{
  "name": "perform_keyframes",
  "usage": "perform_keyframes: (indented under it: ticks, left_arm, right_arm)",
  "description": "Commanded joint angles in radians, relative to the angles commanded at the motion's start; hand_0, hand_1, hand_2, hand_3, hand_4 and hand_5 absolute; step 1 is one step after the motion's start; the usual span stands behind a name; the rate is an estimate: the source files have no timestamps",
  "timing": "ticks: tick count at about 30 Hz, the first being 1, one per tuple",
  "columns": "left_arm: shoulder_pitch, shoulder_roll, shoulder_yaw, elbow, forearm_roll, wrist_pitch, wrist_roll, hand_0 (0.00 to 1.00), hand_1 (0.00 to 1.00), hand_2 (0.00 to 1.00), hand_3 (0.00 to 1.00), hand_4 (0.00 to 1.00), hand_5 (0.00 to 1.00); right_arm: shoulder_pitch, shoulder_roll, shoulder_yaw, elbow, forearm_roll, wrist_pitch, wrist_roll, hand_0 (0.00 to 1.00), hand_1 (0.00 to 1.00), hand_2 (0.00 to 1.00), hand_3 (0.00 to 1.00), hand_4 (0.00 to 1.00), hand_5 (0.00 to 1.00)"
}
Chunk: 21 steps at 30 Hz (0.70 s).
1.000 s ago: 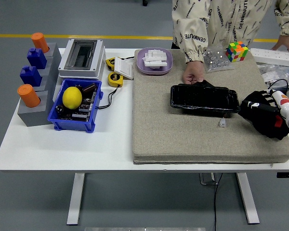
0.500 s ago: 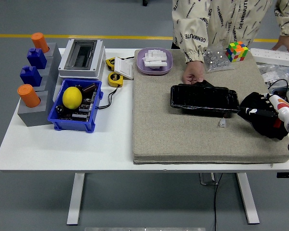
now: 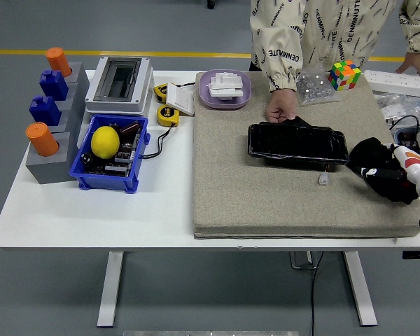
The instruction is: Pick the rag up,wipe the panel,place it on the desk
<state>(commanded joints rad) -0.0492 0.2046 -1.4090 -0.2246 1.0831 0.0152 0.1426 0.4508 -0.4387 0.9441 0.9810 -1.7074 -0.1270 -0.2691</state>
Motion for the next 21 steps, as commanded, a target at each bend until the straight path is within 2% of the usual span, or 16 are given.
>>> perform_keyframes:
  ticks: [2,3,8,9,14,15,20,21]
  left_arm:
    - [-0.001,-0.001,0.0,0.0,0.0,0.0,0.0,0.605,0.642,0.657,0.562,0.627,0.443]
    - [-0.001,-0.001,0.0,0.0,-0.001,0.0,0.0,0.606,0.642,0.656,0.56,0.628,0.442]
    - [-0.004,-0.002,0.0,-0.001,0.0,-0.001,0.0,0.606,0.642,0.656,0.56,0.628,0.442]
    - [-0.005,-0.002,-0.001,-0.002,0.0,-0.001,0.0,0.605,0.642,0.656,0.56,0.628,0.442]
    - [-0.006,-0.001,-0.004,-0.001,0.001,0.0,0.0,0.605,0.642,0.656,0.56,0.628,0.442]
    - [-0.006,-0.001,-0.004,-0.001,0.001,0.0,0.0,0.605,0.641,0.656,0.561,0.628,0.442]
    - [-0.007,-0.002,-0.003,-0.001,0.0,-0.001,0.0,0.605,0.641,0.656,0.561,0.628,0.442]
    - [-0.007,-0.002,-0.002,-0.001,0.0,-0.001,0.0,0.605,0.641,0.656,0.56,0.627,0.441]
  right_arm:
    - [0.003,0.0,-0.001,-0.006,-0.002,-0.008,0.003,0.871,0.806,0.844,0.863,0.998,0.656]
    - [0.004,0.0,-0.001,-0.008,-0.002,-0.011,0.004,0.842,0.778,0.816,0.85,0.998,0.615]
    - [0.009,0.007,-0.006,-0.025,-0.005,-0.046,0.01,0.842,0.778,0.816,0.85,0.998,0.615]
    - [0.01,0.008,-0.007,-0.03,-0.006,-0.05,0.011,0.787,0.745,0.786,0.825,0.998,0.585]
    - [0.009,0.017,-0.013,-0.052,-0.01,-0.071,0.019,0.787,0.745,0.786,0.825,0.998,0.585]
    - [0.008,0.019,-0.014,-0.057,-0.01,-0.077,0.021,0.744,0.708,0.748,0.801,0.998,0.54]
    - [0.004,0.037,-0.016,-0.091,-0.002,-0.098,0.032,0.744,0.708,0.748,0.801,0.998,0.54]
    - [0.003,0.039,-0.016,-0.093,-0.002,-0.099,0.033,0.71,0.677,0.718,0.784,0.998,0.541]
